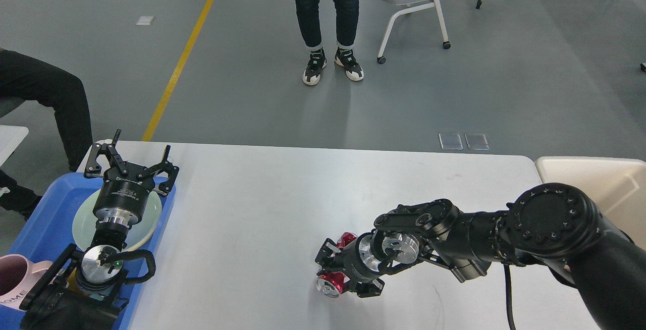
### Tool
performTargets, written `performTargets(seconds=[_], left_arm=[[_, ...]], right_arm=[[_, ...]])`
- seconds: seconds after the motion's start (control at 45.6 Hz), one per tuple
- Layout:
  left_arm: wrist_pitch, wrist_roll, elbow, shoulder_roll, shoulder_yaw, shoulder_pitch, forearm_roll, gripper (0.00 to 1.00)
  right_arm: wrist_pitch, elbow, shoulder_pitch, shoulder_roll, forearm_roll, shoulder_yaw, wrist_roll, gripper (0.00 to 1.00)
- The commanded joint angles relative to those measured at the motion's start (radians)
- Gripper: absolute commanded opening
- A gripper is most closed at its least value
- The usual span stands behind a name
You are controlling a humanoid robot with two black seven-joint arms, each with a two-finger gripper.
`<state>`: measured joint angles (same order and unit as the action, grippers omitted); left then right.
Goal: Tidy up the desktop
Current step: 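Lift the red can and carry it to the bin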
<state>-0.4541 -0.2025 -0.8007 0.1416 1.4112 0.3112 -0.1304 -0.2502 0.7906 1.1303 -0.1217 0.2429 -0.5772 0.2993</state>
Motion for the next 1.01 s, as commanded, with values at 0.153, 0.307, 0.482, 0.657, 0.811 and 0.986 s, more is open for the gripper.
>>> performTargets(seconds=[0.153,0.307,0.482,0.657,0.811,0.986], left_arm=[[0.0,0.0,0.0,-0.001,0.0,0.0,0.0,0.96],[0.0,0.0,0.0,0.001,0.0,0.0,0.0,0.96],[0.0,0.0,0.0,-0.001,0.0,0.0,0.0,0.96],[0.0,0.0,0.0,-0.001,0.0,0.0,0.0,0.96],[0.0,0.0,0.0,0.001,0.0,0.0,0.0,0.96],[0.0,0.0,0.0,0.001,0.0,0.0,0.0,0.96]], right_arm=[[-0.081,0.165,0.12,0.243,-0.004,-0.01,0.018,0.0],[-0.162,0.242,0.262,0.373,-0.039,-0.121,0.034,0.0],[-0.294,0.355,0.489,0.485,-0.037,-0.288,0.023,0.0],[-0.379,0.509,0.798,0.517,-0.037,-0.509,0.009,0.0],[-0.388,0.637,0.991,0.525,-0.031,-0.665,-0.077,0.0],[-0.385,0.727,1.146,0.511,-0.033,-0.854,-0.238,0.0]])
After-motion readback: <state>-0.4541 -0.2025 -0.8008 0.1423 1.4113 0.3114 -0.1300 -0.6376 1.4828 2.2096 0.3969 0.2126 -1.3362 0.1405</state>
